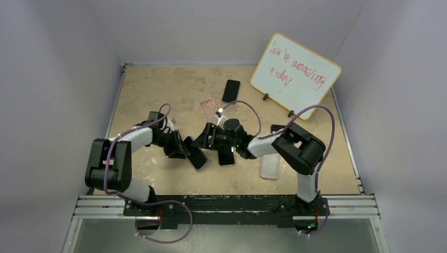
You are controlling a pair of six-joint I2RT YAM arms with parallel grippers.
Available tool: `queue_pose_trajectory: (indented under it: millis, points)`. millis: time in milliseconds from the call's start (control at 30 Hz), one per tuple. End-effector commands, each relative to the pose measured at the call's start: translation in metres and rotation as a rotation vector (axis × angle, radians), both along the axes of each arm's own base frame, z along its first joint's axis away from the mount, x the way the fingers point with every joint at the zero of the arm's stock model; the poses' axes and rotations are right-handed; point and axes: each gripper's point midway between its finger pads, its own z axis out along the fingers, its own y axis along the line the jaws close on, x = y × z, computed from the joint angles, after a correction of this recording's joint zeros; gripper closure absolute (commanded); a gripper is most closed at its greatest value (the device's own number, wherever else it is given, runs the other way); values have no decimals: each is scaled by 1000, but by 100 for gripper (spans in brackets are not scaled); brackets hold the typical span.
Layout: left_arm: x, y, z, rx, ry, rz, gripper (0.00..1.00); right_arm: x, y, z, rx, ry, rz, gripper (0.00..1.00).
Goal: Put the phone into the phone case
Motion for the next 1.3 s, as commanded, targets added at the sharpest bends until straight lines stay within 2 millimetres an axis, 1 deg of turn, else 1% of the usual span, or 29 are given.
queue_pose_trajectory:
  millis: [0,200,267,400,467,600,700,733,800,867,967,1067,1100,1133,1267]
  points:
    - [14,6,2,38,-66,6,74,-29,32,30,100,-5,155,30]
    - [12,4,-1,24,-66,10,97,-32,37,20,79,18,177,31]
    - [13,3,-2,19,-67,11,100,-33,37,17,70,29,184,31]
    - [20,-5,1,-33,-97,0,100,-36,30,7,27,64,177,31]
    - [22,-6,1,-38,-106,0,100,-38,29,6,32,68,186,33]
    - [17,-2,-6,-16,-79,-6,100,-43,34,7,73,95,216,34]
    - [16,-4,-6,-24,-82,-8,100,-40,31,4,41,92,192,35]
    - [17,-4,-4,-24,-86,-5,100,-40,29,2,27,94,181,36]
    - [18,-3,-2,-18,-93,-5,100,-35,23,1,9,94,146,42]
    - [19,-2,-1,-12,-95,-8,100,-32,19,1,10,90,122,52]
    - [17,-1,-2,-7,-92,-6,99,-33,16,3,37,95,112,67]
    - [18,0,-1,-2,-92,-7,92,-35,14,2,52,100,109,92]
    - [19,0,0,2,-94,-7,91,-35,14,1,52,103,107,98]
    - [19,0,0,2,-95,-7,90,-36,13,1,51,104,107,100]
    - [19,0,2,2,-101,-7,88,-34,11,2,41,96,97,100]
